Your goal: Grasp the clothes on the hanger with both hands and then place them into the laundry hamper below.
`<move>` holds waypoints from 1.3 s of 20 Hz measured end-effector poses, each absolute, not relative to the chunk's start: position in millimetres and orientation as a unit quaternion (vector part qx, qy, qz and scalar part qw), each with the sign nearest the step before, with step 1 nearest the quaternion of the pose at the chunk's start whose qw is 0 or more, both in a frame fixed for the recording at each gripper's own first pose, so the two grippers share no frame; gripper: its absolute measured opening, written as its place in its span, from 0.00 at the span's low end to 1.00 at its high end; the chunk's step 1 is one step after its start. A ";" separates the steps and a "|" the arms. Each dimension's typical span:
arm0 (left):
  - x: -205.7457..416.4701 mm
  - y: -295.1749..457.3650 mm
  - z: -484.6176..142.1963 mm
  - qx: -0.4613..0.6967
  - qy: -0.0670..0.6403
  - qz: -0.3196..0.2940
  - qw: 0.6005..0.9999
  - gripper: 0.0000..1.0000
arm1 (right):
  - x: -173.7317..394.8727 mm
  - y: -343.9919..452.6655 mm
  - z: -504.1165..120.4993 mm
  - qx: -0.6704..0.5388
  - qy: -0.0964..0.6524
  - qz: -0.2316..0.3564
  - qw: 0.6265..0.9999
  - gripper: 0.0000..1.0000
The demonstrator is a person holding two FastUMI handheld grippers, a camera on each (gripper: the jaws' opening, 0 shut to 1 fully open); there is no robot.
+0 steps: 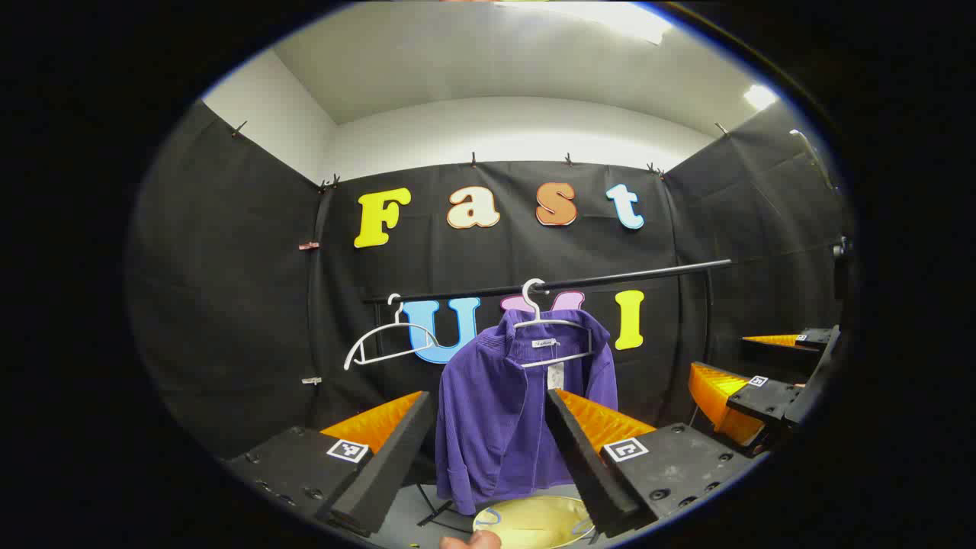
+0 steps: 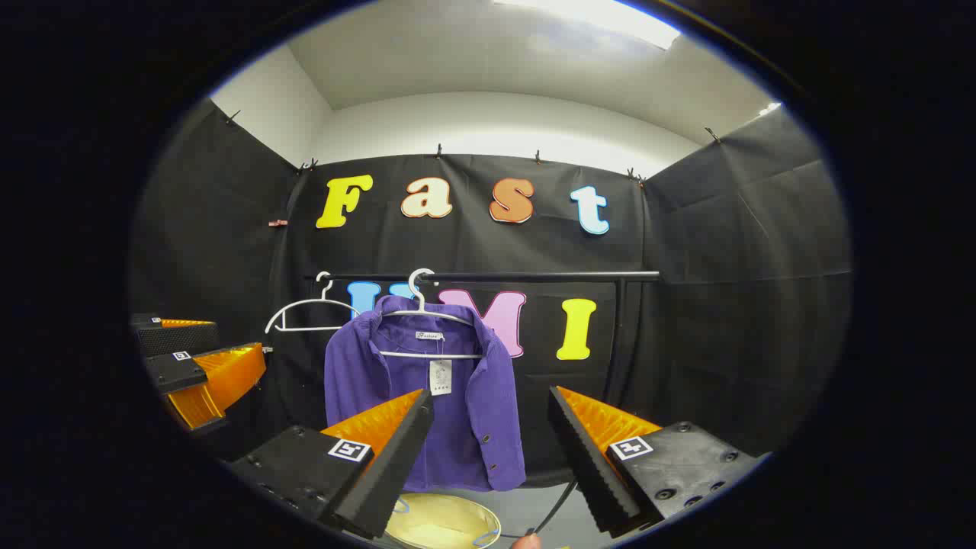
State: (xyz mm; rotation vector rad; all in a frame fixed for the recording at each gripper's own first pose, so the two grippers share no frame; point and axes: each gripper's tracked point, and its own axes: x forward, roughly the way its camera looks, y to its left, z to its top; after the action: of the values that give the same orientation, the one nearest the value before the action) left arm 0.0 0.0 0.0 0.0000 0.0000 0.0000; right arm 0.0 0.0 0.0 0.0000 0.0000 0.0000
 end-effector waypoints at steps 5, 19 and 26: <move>0.6 4.1 -0.9 0.011 -0.002 0.013 1.000 0.94 | 2.8 -1.1 -2.3 -0.001 0.001 0.004 1.000 0.98; 23.1 -18.2 -8.0 0.002 0.006 -0.003 1.000 0.94 | 16.0 -10.2 -22.6 0.018 0.024 0.012 0.999 0.98; 62.5 -32.7 -11.5 0.006 0.005 -0.017 1.000 0.94 | 42.0 -24.9 -32.3 0.031 0.031 0.008 0.999 0.98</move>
State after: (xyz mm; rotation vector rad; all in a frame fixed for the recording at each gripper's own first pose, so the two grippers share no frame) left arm 62.5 -32.7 -11.5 0.0128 0.0105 -0.0340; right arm 42.0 -24.9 -32.3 0.0617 0.0623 0.0168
